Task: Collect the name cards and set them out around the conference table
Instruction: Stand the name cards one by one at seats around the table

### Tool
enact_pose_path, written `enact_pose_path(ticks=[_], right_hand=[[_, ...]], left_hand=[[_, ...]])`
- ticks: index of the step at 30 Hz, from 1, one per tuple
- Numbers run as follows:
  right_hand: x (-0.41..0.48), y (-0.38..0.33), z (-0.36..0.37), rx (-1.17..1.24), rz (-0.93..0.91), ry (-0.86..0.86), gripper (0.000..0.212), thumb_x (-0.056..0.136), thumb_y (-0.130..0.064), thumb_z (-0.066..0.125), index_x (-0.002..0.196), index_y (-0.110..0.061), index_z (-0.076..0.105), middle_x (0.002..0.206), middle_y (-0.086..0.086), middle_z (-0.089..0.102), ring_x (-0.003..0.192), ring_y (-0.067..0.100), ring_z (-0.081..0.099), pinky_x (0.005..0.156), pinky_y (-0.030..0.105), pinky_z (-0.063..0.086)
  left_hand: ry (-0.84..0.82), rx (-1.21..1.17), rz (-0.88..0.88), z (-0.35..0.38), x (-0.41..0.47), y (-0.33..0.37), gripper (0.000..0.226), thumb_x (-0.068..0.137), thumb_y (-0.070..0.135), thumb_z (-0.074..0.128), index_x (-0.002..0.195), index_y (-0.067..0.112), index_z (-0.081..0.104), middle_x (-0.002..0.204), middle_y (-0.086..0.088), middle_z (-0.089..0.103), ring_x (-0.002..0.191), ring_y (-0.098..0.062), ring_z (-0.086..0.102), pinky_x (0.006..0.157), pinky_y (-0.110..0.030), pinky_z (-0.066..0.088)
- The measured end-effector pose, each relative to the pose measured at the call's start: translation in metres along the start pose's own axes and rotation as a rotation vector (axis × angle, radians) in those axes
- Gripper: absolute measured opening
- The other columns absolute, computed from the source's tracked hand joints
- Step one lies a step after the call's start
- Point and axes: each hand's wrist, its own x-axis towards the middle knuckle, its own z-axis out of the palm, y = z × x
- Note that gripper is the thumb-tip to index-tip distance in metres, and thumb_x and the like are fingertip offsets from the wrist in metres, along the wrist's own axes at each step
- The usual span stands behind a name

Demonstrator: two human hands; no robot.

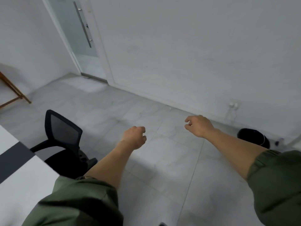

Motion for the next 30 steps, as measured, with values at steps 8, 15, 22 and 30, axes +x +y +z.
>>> enact_pose_path(ticks=[8, 15, 22, 30], right_hand=[[0.172, -0.043, -0.023, -0.002, -0.115, -0.022, 0.037, 0.092, -0.039, 0.055, 0.125, -0.023, 0.061, 0.119, 0.000, 0.067, 0.110, 0.022, 0.061, 0.089, 0.032, 0.047], [0.358, -0.109, -0.014, -0.028, -0.314, -0.099, 0.038, 0.092, -0.038, 0.056, 0.126, -0.023, 0.061, 0.121, 0.002, 0.066, 0.111, 0.024, 0.060, 0.092, 0.034, 0.048], [0.512, -0.215, -0.018, -0.088, -0.530, -0.171, 0.038, 0.092, -0.039, 0.056, 0.126, -0.023, 0.061, 0.119, 0.000, 0.066, 0.111, 0.023, 0.059, 0.091, 0.033, 0.047], [0.640, -0.382, 0.045, -0.132, -0.772, -0.266, 0.038, 0.091, -0.040, 0.056, 0.125, -0.025, 0.061, 0.119, 0.000, 0.066, 0.109, 0.023, 0.060, 0.089, 0.033, 0.047]], left_hand=[[0.022, -0.022, -0.069, -0.047, 0.142, -0.045, 0.037, 0.094, 0.035, 0.048, 0.129, 0.023, 0.052, 0.125, -0.009, 0.057, 0.112, -0.028, 0.055, 0.081, -0.032, 0.040], [0.053, -0.051, -0.284, -0.077, 0.260, -0.121, 0.037, 0.093, 0.035, 0.049, 0.127, 0.023, 0.054, 0.120, -0.008, 0.060, 0.109, -0.028, 0.057, 0.081, -0.032, 0.040], [0.079, -0.144, -0.517, -0.112, 0.325, -0.197, 0.035, 0.093, 0.034, 0.049, 0.126, 0.022, 0.055, 0.119, -0.009, 0.061, 0.107, -0.028, 0.058, 0.085, -0.036, 0.046], [0.094, -0.197, -0.742, -0.131, 0.388, -0.339, 0.036, 0.095, 0.033, 0.048, 0.128, 0.020, 0.053, 0.124, -0.010, 0.059, 0.107, -0.030, 0.059, 0.086, -0.037, 0.049]])
